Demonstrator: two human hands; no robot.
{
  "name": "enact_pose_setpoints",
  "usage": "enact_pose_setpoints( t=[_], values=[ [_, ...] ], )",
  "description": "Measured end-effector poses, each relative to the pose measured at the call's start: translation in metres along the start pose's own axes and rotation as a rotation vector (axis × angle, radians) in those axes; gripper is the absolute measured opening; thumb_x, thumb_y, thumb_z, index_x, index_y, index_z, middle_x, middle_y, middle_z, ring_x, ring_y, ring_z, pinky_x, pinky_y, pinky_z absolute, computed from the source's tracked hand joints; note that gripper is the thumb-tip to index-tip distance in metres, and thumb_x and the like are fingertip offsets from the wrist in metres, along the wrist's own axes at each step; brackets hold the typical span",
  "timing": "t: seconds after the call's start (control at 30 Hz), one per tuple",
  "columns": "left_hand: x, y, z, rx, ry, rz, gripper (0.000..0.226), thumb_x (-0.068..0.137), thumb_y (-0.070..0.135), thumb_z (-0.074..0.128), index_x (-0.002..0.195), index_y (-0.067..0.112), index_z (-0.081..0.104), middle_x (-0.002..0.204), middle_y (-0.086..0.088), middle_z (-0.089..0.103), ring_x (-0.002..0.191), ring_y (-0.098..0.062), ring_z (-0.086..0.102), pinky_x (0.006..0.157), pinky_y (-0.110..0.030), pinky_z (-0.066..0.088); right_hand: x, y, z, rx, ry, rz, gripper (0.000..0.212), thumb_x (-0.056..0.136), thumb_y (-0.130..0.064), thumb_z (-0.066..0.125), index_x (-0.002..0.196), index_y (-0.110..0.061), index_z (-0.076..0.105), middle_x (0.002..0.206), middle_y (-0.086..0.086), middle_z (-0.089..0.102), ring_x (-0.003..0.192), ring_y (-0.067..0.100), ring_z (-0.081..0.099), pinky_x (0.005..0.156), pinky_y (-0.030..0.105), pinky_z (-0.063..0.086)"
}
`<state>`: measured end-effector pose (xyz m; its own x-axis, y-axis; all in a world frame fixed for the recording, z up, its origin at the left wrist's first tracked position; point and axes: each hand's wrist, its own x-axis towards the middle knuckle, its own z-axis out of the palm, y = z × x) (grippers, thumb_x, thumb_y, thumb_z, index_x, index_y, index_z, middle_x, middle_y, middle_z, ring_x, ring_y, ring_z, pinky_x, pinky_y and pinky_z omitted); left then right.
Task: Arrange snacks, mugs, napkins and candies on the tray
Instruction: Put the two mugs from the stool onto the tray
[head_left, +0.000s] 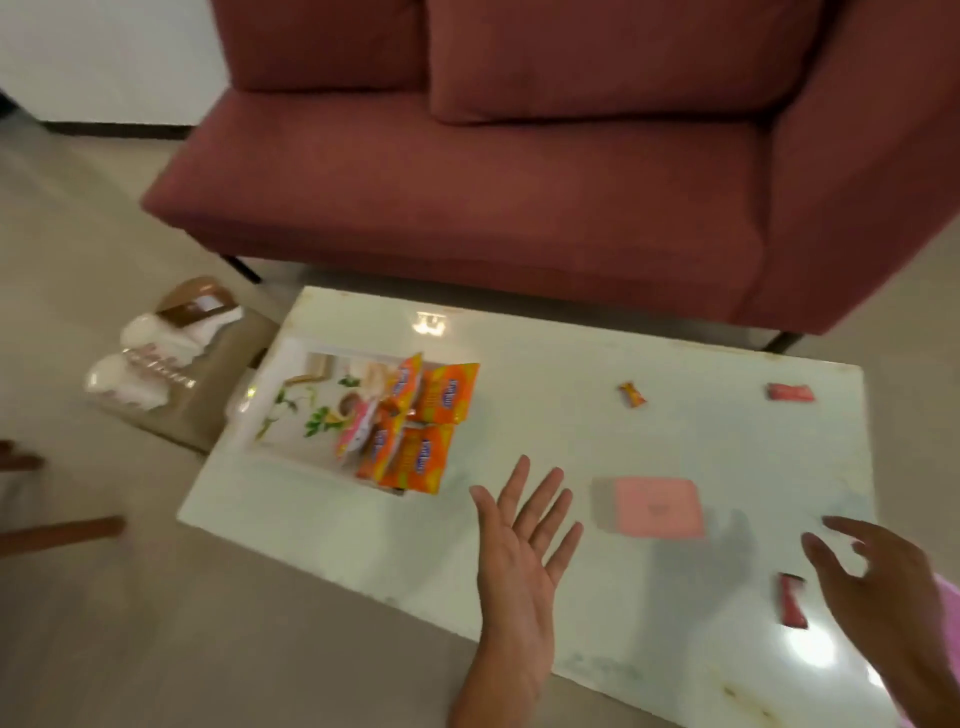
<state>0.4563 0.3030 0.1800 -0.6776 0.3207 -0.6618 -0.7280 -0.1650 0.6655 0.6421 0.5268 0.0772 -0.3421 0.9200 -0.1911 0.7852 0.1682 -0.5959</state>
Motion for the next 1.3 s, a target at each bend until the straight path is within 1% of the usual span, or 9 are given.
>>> enact_pose_setpoints(
  t=[0.3, 0.37, 0.47, 0.57, 0.7, 0.93, 1.07, 1.2, 1.3],
  values=[
    [0.007, 0.09, -0.169, 0.27, 0.168, 0.21, 0.056, 0.083, 0.06, 0.04, 0.132, 0.037, 0.058, 0.141, 0.013, 0.059, 0.13, -0.003, 0.054, 0.109, -0.03, 0.044, -0.069, -0.128, 0.114, -0.018, -0.118, -0.144, 0.033, 0.084, -0.014, 0.073, 0.116, -0.009, 0.063, 0.122, 0.022, 0.06, 0.118, 0.041, 0.053, 0.082, 0.047, 0.049],
    [0.004, 0.108, -0.206, 0.449, 0.216, 0.305, 0.05, 0.087, 0.059, 0.044, 0.135, 0.047, 0.052, 0.145, 0.024, 0.051, 0.132, 0.007, 0.047, 0.109, -0.02, 0.041, -0.09, -0.155, 0.134, -0.017, -0.153, -0.152, 0.037, 0.084, -0.016, 0.074, 0.119, -0.011, 0.061, 0.126, 0.021, 0.057, 0.123, 0.04, 0.049, 0.089, 0.052, 0.048],
    [0.004, 0.149, -0.249, 0.696, 0.241, 0.42, 0.049, 0.091, 0.055, 0.046, 0.139, 0.049, 0.046, 0.155, 0.024, 0.039, 0.143, 0.004, 0.035, 0.115, -0.022, 0.034, -0.124, -0.209, 0.152, -0.023, -0.122, -0.207, 0.044, 0.08, -0.026, 0.073, 0.117, -0.006, 0.063, 0.128, 0.023, 0.055, 0.125, 0.043, 0.046, 0.103, 0.059, 0.04],
    [0.004, 0.203, -0.281, 0.838, 0.264, 0.479, 0.045, 0.095, 0.048, 0.05, 0.14, 0.047, 0.047, 0.156, 0.021, 0.038, 0.145, 0.005, 0.031, 0.11, -0.011, 0.031, -0.152, -0.273, 0.163, -0.019, -0.139, -0.267, 0.052, 0.07, -0.006, 0.084, 0.117, -0.001, 0.064, 0.129, 0.027, 0.053, 0.125, 0.043, 0.044, 0.1, 0.066, 0.039],
    [0.009, 0.254, -0.312, 0.951, 0.328, 0.526, 0.041, 0.1, 0.033, 0.056, 0.141, 0.035, 0.053, 0.152, 0.015, 0.048, 0.143, 0.001, 0.037, 0.119, -0.037, 0.035, -0.168, -0.352, 0.179, -0.005, -0.272, -0.339, 0.05, 0.079, -0.009, 0.077, 0.125, -0.002, 0.059, 0.14, 0.025, 0.046, 0.134, 0.039, 0.036, 0.11, 0.056, 0.032],
    [0.08, 0.316, -0.384, 0.996, 0.476, 0.551, 0.037, 0.097, 0.025, 0.062, 0.135, 0.025, 0.061, 0.138, 0.005, 0.061, 0.127, -0.012, 0.055, 0.106, -0.043, 0.048, -0.186, -0.465, 0.266, 0.069, -0.429, -0.617, 0.038, 0.088, -0.018, 0.068, 0.125, -0.012, 0.058, 0.14, 0.011, 0.046, 0.133, 0.027, 0.04, 0.107, 0.037, 0.037],
    [0.151, 0.375, -0.442, 0.94, 0.608, 0.531, 0.036, 0.096, 0.021, 0.065, 0.131, 0.018, 0.063, 0.127, 0.006, 0.059, 0.119, -0.021, 0.059, 0.101, -0.051, 0.051, -0.198, -0.549, 0.348, 0.06, -0.562, -0.746, 0.035, 0.092, -0.024, 0.064, 0.126, -0.02, 0.054, 0.13, -0.005, 0.049, 0.119, 0.014, 0.048, 0.092, 0.02, 0.036],
    [0.238, 0.438, -0.499, 0.968, 0.649, 0.439, 0.056, 0.091, 0.025, 0.07, 0.144, 0.02, 0.05, 0.138, -0.007, 0.053, 0.126, -0.028, 0.054, 0.1, -0.034, 0.043, -0.209, -0.656, 0.455, 0.03, -0.639, -0.824, 0.043, 0.093, -0.031, 0.062, 0.133, -0.023, 0.049, 0.139, -0.003, 0.048, 0.122, 0.012, 0.049, 0.095, 0.024, 0.042],
    [0.29, 0.468, -0.532, 1.062, 0.586, 0.39, 0.077, 0.085, 0.043, 0.074, 0.151, 0.027, 0.037, 0.15, -0.009, 0.042, 0.132, -0.03, 0.049, 0.098, -0.041, 0.043, -0.211, -0.725, 0.529, -0.094, -0.623, -0.871, 0.061, 0.086, -0.031, 0.069, 0.141, -0.023, 0.042, 0.145, 0.002, 0.044, 0.127, 0.021, 0.047, 0.096, 0.033, 0.046]
  ],
)
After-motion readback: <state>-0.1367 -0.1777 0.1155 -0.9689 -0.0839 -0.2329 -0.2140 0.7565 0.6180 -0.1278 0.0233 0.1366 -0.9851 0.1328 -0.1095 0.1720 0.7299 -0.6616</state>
